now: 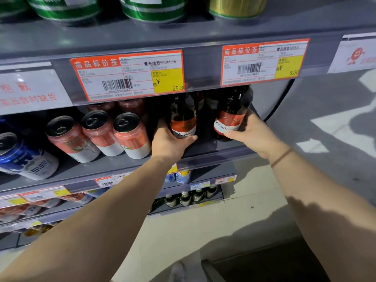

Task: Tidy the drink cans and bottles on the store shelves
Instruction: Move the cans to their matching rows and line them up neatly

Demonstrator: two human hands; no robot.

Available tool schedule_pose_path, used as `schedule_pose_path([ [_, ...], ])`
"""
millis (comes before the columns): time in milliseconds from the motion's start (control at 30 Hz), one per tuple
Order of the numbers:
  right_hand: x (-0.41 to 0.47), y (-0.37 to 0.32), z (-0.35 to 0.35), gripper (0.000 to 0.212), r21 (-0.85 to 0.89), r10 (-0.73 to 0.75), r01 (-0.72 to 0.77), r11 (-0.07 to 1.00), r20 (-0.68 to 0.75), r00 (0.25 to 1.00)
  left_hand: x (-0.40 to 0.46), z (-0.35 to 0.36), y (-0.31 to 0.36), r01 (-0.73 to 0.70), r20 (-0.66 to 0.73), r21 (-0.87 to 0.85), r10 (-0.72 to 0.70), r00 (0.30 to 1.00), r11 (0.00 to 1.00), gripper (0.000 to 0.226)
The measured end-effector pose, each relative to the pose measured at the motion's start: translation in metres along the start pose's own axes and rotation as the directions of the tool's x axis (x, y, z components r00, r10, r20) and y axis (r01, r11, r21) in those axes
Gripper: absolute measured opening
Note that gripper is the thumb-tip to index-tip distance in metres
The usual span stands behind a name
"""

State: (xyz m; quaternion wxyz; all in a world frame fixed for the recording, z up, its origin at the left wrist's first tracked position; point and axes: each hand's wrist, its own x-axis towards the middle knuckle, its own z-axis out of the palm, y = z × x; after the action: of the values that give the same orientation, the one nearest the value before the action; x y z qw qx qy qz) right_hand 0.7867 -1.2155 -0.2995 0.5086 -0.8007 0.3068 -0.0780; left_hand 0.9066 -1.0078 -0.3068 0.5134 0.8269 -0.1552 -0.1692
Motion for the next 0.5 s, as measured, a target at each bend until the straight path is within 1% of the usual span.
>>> schedule_pose_path([
  [67,-0.002,-0.003,0.004,0.071,0.022,0.007,-0.004,1.000,-0.113,0.994,0.002,0.005,0.004,-0.016,-0.005,0.003,0.016,1.000,1.000,0.069],
  [133,-0.002,-0.005,0.012,0.083,0.046,0.007,0.003,0.999,-0.208,0.978,0.004,0.010,0.006,-0.014,-0.003,-0.003,0.014,1.000,1.000,0.070],
  [200,0.000,-0.005,0.016,0.091,0.092,0.003,0.021,0.996,-0.250,0.968,0.007,0.013,0.006,-0.008,0.003,-0.014,0.008,1.000,1.000,0.068],
  [267,0.004,-0.004,0.014,0.090,0.149,-0.003,0.035,0.988,-0.211,0.977,0.010,0.014,0.008,-0.014,0.024,-0.014,0.015,1.000,1.000,0.069],
  [367,0.006,-0.004,0.016,0.079,0.157,-0.022,0.042,0.987,-0.127,0.992,0.013,0.017,0.009,-0.049,0.046,-0.008,0.049,0.998,0.999,0.067],
  [500,0.001,-0.005,0.032,0.093,0.168,0.012,0.012,0.986,-0.141,0.990,0.012,0.022,0.007,-0.074,0.044,0.011,0.074,0.996,0.997,0.064],
])
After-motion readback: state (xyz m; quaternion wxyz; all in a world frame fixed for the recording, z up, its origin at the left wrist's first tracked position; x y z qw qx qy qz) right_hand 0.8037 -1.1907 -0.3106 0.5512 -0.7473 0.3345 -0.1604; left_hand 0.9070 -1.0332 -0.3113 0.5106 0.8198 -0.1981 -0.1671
